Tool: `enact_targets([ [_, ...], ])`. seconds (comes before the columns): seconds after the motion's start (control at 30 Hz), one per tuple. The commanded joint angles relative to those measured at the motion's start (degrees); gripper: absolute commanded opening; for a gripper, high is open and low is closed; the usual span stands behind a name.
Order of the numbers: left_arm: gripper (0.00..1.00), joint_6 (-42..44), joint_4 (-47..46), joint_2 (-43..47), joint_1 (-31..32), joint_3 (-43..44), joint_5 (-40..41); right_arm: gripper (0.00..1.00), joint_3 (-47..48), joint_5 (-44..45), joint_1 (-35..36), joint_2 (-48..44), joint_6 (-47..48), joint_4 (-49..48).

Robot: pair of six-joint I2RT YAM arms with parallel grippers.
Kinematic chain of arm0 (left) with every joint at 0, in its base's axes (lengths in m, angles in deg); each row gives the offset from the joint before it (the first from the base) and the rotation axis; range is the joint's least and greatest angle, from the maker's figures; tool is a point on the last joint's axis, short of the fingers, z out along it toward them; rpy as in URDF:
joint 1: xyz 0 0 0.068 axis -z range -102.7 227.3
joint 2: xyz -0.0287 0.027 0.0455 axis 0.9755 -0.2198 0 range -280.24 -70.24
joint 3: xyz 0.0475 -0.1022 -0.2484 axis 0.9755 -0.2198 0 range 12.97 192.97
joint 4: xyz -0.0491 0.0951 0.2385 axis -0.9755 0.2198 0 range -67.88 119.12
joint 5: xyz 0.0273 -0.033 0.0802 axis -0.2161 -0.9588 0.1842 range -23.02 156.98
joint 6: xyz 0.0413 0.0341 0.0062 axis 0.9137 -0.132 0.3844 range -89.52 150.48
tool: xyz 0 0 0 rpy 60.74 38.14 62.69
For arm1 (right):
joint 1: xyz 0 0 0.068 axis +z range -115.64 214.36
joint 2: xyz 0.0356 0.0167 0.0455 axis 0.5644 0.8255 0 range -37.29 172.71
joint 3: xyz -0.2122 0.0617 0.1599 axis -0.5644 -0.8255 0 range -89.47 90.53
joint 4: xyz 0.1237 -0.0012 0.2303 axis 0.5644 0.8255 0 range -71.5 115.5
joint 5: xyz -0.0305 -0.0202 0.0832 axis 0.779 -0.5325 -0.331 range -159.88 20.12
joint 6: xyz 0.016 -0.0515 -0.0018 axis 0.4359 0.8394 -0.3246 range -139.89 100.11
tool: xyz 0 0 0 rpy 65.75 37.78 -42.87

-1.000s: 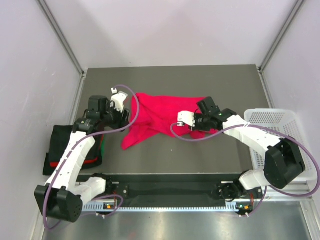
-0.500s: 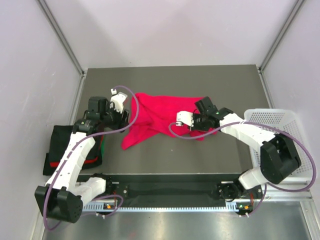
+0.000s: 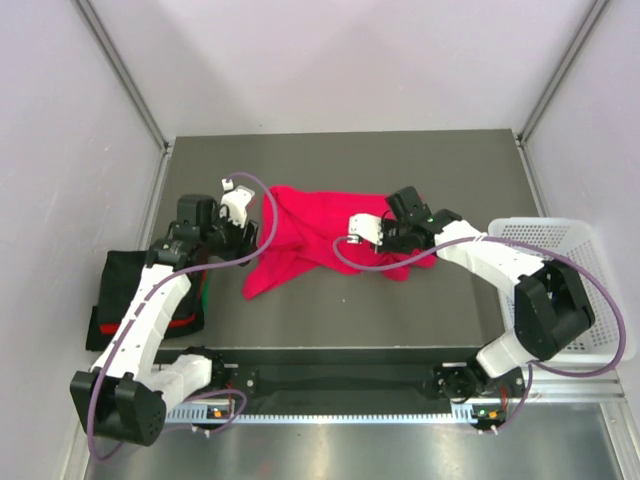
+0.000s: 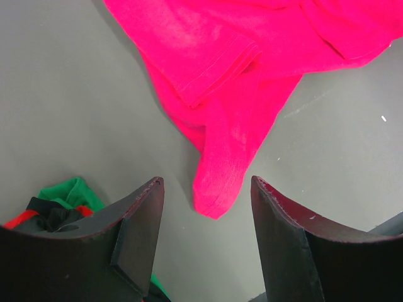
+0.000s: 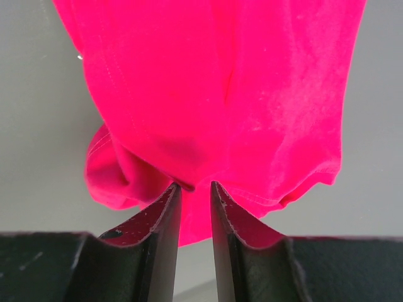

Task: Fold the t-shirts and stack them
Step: Flatten the tshirt out

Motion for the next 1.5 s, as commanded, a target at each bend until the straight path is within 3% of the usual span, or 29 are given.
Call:
enact_targets([
  [0.0, 0.63, -0.31, -2.32, 1.43, -0.45, -0.3, -0.69, 0.26, 2.72, -0.21, -0.32, 0.34, -0.29, -1.34],
  [0.7, 0.63, -0.49, -2.41, 2.22, -0.89, -0.91, -1.13, 0.2, 8.44, -7.24, -0.85, 6.58, 0.67, 10.26],
  [0.77, 0.63, -0.49, -2.41, 2.14, -0.97, -1.0, -1.13, 0.14, 8.61, -7.06, -0.85, 6.84, 0.85, 10.08],
  [0.83, 0.63, -0.49, -2.49, 2.22, -0.97, -1.0, -1.22, 0.01, 8.53, -7.06, -1.11, 6.67, 0.76, 9.47],
  [1.13, 0.65, -0.05, -1.88, 0.3, -0.89, -0.3, -4.99, 0.0, 7.91, 0.58, -1.64, -6.77, -5.55, -4.23],
  [1.2, 0.65, 0.65, -0.48, -3.11, 1.3, 1.62, -4.13, 0.0, 8.43, 2.76, -1.64, -10.29, -6.18, -5.73],
  [1.33, 0.65, 3.98, 2.07, -10.41, 12.35, 7.07, 5.0, 0.0, 9.58, 6.81, -2.51, -11.35, -7.32, -5.74],
  [1.47, 0.65, 4.08, 0.76, -16.22, 17.04, 8.75, 10.54, 0.0, 8.53, 9.02, -3.48, -9.78, -8.64, -7.49],
])
